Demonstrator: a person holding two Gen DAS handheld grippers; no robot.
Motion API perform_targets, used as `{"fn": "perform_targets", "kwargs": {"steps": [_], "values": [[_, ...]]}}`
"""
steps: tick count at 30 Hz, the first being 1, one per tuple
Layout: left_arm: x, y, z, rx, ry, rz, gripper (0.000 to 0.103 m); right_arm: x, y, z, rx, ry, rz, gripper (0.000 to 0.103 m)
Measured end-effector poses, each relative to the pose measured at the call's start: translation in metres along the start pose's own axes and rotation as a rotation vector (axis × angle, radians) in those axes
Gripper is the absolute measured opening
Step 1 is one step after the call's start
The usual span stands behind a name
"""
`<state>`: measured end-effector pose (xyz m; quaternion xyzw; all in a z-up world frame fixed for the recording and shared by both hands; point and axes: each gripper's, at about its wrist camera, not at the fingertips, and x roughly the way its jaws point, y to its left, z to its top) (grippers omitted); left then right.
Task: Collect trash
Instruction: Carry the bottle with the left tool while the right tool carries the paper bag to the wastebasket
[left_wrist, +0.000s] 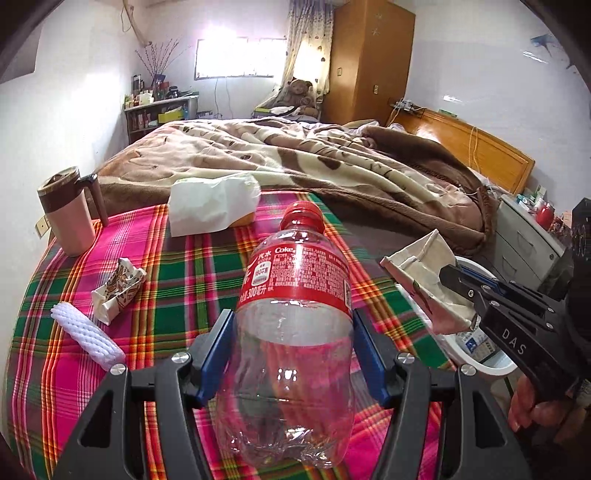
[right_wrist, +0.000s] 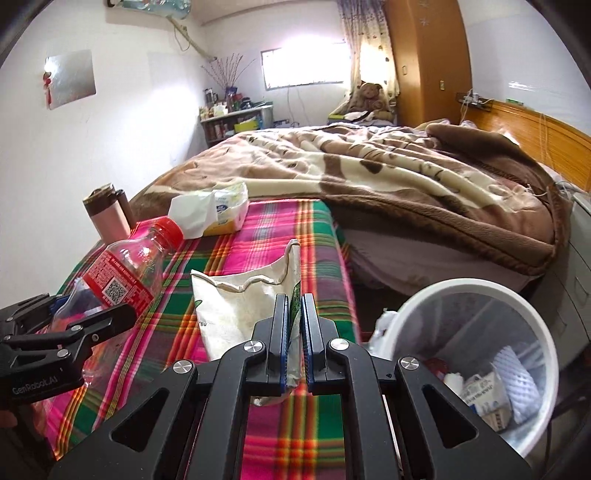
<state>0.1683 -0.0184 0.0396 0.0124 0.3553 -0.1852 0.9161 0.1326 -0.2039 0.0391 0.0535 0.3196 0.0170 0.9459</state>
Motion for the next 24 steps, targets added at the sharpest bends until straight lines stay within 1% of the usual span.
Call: {"fn": "perform_targets", "kwargs": {"steps": [7, 12, 19, 24], "values": [[-0.012, -0.034, -0.002, 0.045, -0.030, -0.034, 0.065, -0.021, -0.023, -0.004, 0.038, -0.034, -0.042, 0.007], [-0.014, -0.061, -0.002, 0.073, -0.045, -0.072, 0.065, -0.038, -0.043, -0.007, 0.061, -0.061, -0.087, 0.007], [-0.007, -0.101, -0.004, 0.115, -0.037, -0.133, 0.065, -0.049, -0.071, -0.010, 0.103, -0.076, -0.148, 0.007], [-0.002, -0.125, -0.005, 0.140, -0.031, -0.159, 0.065, -0.053, -0.087, -0.015, 0.128, -0.074, -0.188, 0.007]]}}
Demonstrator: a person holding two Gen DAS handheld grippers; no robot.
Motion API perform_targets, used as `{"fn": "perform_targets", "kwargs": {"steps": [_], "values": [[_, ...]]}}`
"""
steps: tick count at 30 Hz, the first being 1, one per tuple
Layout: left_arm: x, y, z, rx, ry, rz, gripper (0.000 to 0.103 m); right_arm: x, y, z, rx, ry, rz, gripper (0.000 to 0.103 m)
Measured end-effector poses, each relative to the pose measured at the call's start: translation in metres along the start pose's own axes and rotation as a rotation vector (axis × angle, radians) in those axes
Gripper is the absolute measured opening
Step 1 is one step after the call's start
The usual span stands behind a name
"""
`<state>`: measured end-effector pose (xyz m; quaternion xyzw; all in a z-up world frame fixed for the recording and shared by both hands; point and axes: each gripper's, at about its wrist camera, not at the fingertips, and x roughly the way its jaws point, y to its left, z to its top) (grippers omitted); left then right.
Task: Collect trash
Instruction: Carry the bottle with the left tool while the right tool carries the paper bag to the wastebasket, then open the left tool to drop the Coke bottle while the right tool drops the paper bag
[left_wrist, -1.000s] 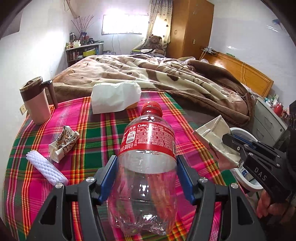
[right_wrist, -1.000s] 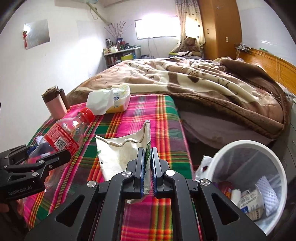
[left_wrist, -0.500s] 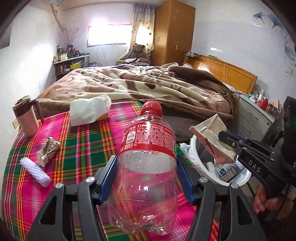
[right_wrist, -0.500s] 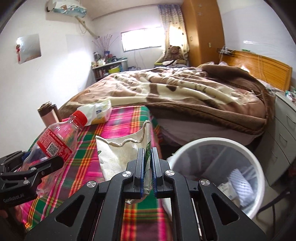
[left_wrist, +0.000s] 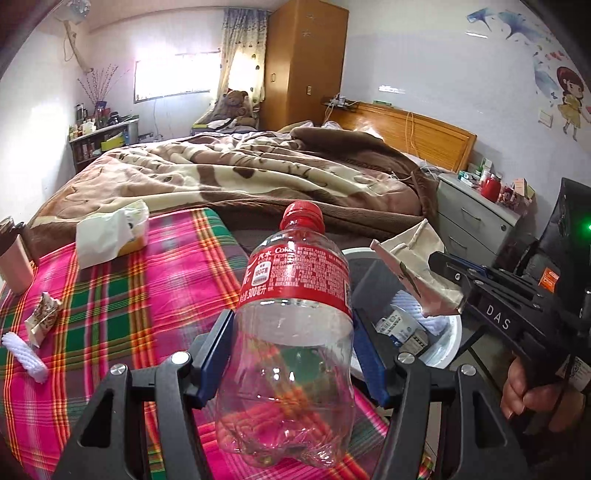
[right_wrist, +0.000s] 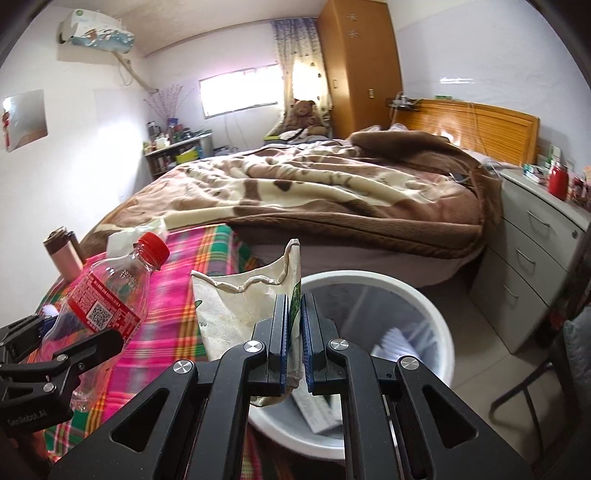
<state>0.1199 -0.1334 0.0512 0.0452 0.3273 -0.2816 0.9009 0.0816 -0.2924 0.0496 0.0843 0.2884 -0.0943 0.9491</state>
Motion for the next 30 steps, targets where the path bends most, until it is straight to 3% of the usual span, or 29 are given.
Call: {"fn": "perform_targets", "kwargs": {"steps": [17, 30], "values": [[0.053, -0.071, 0.003, 0.046, 0.074, -0.102, 0.065, 0.021, -0.060, -0.015, 0.048, 0.091, -0.153, 0.007], [0.091, -0.087, -0.003, 0.026, 0.166, -0.135, 0.065, 0.039, -0.080, -0.024, 0.062, 0.166, -0.173, 0.007]]}}
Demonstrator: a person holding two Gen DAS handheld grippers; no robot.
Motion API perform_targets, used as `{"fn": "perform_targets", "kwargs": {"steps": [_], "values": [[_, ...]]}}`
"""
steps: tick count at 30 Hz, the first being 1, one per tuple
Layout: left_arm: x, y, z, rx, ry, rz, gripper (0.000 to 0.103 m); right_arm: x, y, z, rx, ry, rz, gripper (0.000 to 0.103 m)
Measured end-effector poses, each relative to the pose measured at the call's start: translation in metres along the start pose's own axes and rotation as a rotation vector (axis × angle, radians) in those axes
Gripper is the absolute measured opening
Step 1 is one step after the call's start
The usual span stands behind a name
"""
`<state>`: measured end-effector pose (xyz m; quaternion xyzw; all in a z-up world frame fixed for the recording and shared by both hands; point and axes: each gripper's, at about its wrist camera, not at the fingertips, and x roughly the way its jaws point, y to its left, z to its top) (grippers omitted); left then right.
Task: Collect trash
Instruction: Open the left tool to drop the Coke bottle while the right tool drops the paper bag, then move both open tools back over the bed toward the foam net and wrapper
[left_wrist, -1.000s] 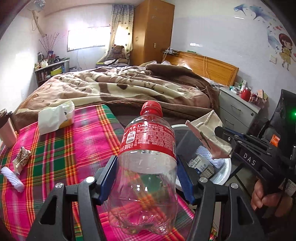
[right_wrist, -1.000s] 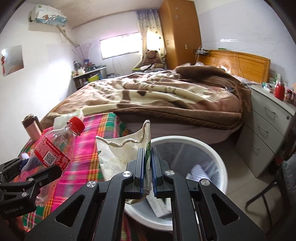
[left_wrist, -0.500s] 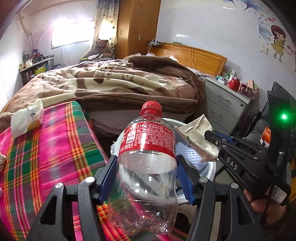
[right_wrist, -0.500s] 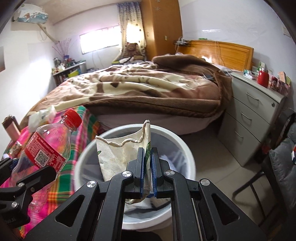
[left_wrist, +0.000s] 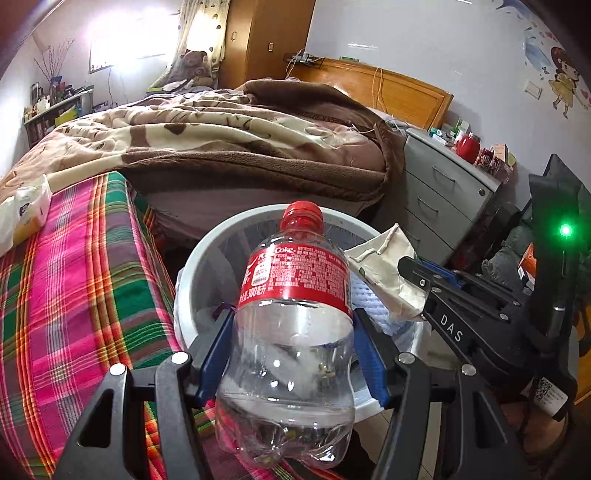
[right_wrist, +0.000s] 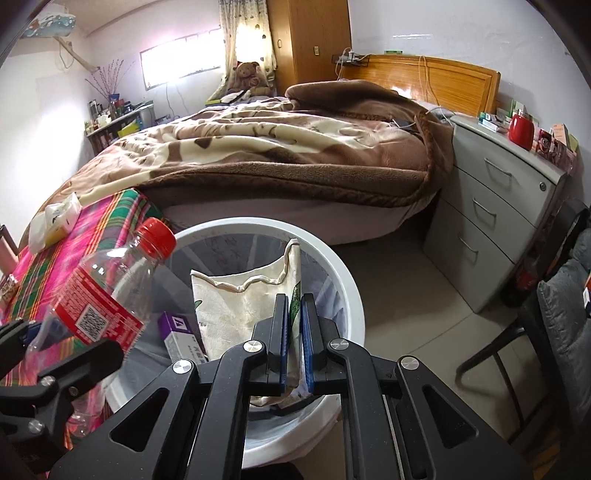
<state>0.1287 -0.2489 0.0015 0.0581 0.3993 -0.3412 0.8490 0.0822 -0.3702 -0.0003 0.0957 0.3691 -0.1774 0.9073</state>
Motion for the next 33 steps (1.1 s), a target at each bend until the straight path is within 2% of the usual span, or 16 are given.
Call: {"fn": "perform_targets", "kwargs": {"steps": [6, 9, 11, 17, 19, 21, 33], "values": [[0.006, -0.001, 0.000, -0.009, 0.009, -0.002, 0.066, 0.006, -0.001, 0.000, -0.020, 0.015, -0.009, 0.007], [0.004, 0.001, 0.000, -0.011, 0.006, -0.001, 0.072, 0.005, -0.002, 0.000, -0.021, 0.020, 0.000, 0.008], [0.001, 0.002, -0.001, -0.013, -0.001, -0.001, 0.073, 0.005, -0.002, 0.001, -0.024, 0.024, -0.004, 0.009], [-0.006, 0.006, 0.000, -0.017, -0.014, -0.002, 0.074, 0.004, -0.001, 0.001, -0.014, 0.021, 0.005, 0.021], [-0.007, 0.008, -0.001, -0.023, -0.015, -0.001, 0.074, 0.003, 0.000, 0.001, -0.015, 0.017, 0.008, 0.032], [-0.010, 0.011, -0.002, -0.028, -0.017, 0.003, 0.074, 0.000, 0.002, 0.001, -0.014, 0.010, 0.013, 0.037], [-0.040, 0.029, -0.008, -0.050, -0.061, 0.032, 0.074, -0.016, 0.022, 0.004, -0.024, -0.039, 0.054, 0.038]]}}
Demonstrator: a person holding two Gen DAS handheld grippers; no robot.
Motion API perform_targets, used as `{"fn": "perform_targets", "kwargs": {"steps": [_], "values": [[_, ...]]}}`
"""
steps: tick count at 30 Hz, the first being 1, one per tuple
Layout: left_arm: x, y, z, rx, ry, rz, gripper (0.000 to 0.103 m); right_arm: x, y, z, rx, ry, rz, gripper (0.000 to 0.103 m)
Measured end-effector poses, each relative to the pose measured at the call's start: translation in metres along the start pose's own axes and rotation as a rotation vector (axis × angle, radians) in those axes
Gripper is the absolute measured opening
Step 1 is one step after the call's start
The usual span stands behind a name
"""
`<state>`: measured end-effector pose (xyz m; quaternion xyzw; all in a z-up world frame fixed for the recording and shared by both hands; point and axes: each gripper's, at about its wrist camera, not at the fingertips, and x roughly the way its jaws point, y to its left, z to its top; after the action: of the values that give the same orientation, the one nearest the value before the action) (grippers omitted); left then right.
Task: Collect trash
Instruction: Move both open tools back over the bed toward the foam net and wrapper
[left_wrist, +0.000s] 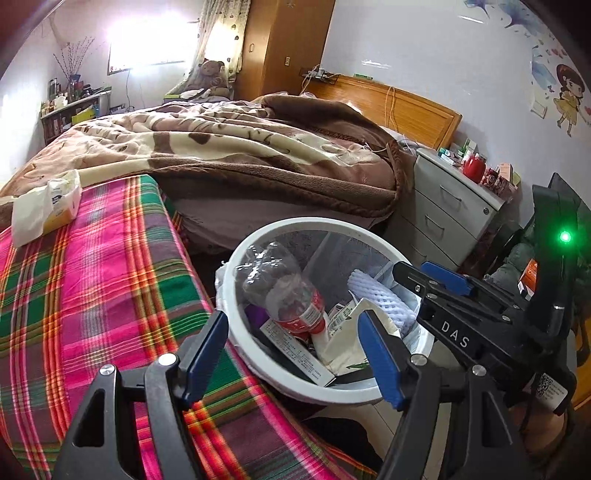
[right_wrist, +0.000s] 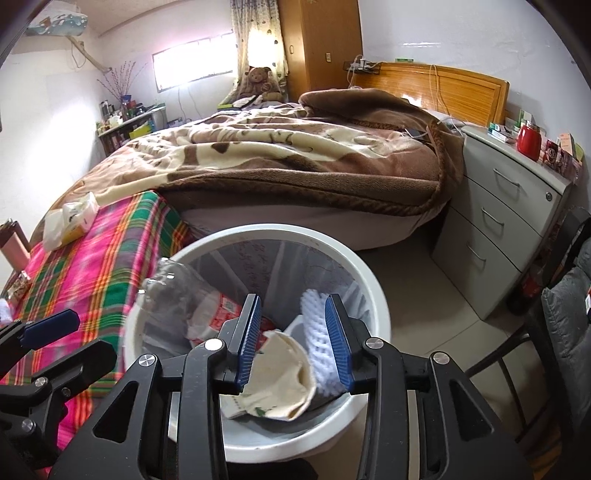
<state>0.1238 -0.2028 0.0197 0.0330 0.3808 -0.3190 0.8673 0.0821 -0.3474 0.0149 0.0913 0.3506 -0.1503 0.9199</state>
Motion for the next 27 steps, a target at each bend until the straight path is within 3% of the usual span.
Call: {"fn": "perform_targets", "kwargs": {"steps": [15, 27], "values": [[-0.043, 0.055, -0.012, -0.075, -0.072, 0.105, 0.075, -0.011, 0.053, 0.002, -0.067, -0.048, 0.110, 0.042], [-0.076, 0.124, -0.027, -0.186, -0.123, 0.248, 0.076, -0.010, 0.113, 0.004, -0.148, -0.066, 0.230, 0.043]]}}
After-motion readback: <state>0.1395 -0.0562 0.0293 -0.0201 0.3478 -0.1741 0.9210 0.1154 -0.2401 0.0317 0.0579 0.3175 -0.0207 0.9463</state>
